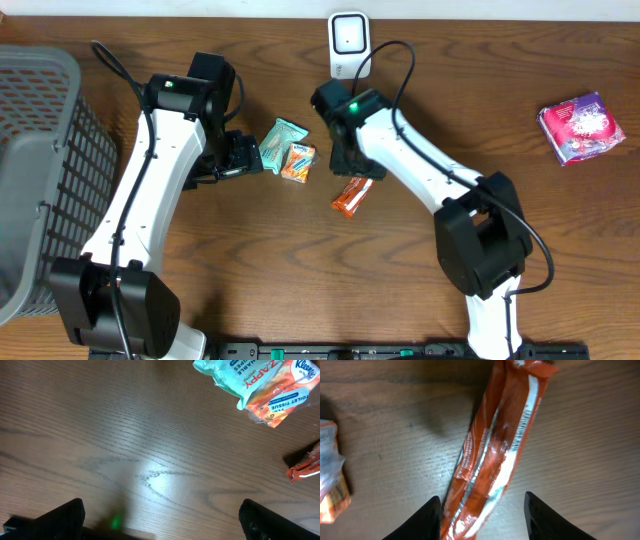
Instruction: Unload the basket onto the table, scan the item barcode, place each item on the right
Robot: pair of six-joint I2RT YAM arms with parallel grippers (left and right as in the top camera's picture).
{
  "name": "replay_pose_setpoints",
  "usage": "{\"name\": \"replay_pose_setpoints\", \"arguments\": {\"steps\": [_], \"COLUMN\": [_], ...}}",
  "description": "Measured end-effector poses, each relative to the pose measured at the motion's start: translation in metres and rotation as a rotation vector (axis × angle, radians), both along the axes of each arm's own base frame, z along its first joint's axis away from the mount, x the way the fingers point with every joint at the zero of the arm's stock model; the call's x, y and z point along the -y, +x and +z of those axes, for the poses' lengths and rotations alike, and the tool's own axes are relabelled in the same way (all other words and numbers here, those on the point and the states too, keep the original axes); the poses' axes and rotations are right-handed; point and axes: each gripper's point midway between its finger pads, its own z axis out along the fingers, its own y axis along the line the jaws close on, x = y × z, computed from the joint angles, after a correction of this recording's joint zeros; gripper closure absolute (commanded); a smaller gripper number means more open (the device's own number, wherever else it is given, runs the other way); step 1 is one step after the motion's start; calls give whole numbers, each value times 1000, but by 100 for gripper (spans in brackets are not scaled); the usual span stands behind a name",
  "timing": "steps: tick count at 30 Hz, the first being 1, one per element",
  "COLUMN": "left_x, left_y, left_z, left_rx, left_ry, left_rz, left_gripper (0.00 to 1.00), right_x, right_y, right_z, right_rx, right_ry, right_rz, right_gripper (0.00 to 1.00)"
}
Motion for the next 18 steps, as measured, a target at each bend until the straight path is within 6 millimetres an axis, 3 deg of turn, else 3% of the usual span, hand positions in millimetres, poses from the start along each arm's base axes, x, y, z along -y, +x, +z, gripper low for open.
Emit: {"name": "replay_pose_setpoints", "arguments": {"steps": [12, 18], "left_x": [0, 0], "left_y": [0, 0], "left_z": [0, 0], "left_rx": [1, 0], "left_ry": [0, 0], "left_rz": [0, 0], "left_gripper": [2, 2], "right_x": [5, 9], "right_y": [-13, -14], "right_z": [-49, -50], "right_rx": [60, 76], "right_ry": [-36, -40], "right_rz": [-93, -115], "right_gripper": [52, 81]}}
